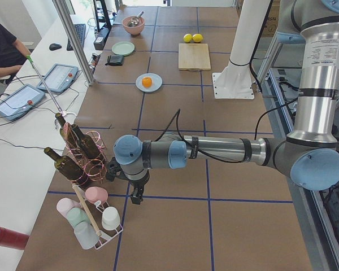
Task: Pick orange to plate
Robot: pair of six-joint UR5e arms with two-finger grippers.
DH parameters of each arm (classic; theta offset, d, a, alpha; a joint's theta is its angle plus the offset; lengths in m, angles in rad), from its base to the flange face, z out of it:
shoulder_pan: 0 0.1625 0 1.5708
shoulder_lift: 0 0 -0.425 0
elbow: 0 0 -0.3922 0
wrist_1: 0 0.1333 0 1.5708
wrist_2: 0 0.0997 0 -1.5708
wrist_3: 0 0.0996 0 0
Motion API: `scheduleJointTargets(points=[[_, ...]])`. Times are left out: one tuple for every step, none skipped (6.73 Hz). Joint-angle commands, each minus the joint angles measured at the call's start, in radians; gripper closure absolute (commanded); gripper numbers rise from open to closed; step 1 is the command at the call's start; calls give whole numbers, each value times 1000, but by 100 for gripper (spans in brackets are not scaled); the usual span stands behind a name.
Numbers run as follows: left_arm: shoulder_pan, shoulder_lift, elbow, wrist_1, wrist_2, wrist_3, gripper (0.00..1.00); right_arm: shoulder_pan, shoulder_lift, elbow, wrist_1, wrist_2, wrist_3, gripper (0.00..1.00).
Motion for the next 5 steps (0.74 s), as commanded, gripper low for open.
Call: scheduleJointTargets(points=[[-2, 1, 3, 0, 0, 0, 0, 2, 2, 3, -3, -3, 35, 0], [-2, 0, 3, 0, 0, 0, 0, 2, 2, 9, -3, -3, 51, 0], [-4, 1, 3, 2, 0, 0, 0, 2, 0, 12, -2, -9, 51, 0], [-5, 1, 2, 0, 0, 0, 0, 2, 0, 12, -2, -9, 51, 0], [-13, 0, 2, 0, 0, 0, 0, 2, 0, 11, -2, -7, 51, 0]])
